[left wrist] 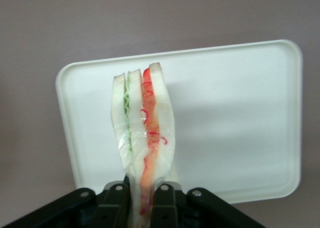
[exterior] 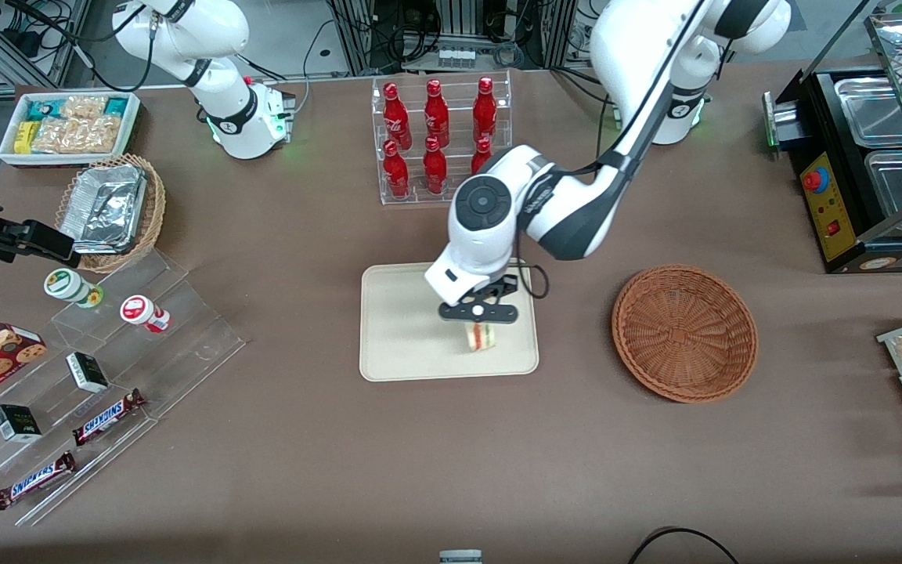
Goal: Place sandwich from basket to tray
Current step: 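Carry the sandwich with the left gripper over the cream tray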
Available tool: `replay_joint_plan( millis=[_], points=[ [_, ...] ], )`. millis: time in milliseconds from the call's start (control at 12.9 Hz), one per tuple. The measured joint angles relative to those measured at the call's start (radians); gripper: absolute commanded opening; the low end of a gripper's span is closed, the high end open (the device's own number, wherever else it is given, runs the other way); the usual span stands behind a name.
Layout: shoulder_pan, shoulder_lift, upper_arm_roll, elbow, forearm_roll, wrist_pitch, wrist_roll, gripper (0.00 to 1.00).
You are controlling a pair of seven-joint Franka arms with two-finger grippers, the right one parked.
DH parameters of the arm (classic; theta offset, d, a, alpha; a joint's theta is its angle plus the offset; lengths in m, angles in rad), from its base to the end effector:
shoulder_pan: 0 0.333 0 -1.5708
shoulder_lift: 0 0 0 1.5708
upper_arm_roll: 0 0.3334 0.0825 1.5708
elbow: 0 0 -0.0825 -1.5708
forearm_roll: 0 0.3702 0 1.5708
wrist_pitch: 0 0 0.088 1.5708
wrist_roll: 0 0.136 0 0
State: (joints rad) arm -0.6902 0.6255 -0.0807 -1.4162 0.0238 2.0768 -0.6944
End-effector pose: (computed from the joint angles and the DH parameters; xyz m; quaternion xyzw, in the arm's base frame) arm 0.5267 -0.4941 0.3288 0.9991 -0.0358 0.0051 0.0220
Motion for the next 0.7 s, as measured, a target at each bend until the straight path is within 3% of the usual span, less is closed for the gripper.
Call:
replay_joint_plan(
  millis=[698],
  points=[
    [-0.059,0.151,0.0,0.01,0.0,0.177,-0.009,0.11]
  ],
)
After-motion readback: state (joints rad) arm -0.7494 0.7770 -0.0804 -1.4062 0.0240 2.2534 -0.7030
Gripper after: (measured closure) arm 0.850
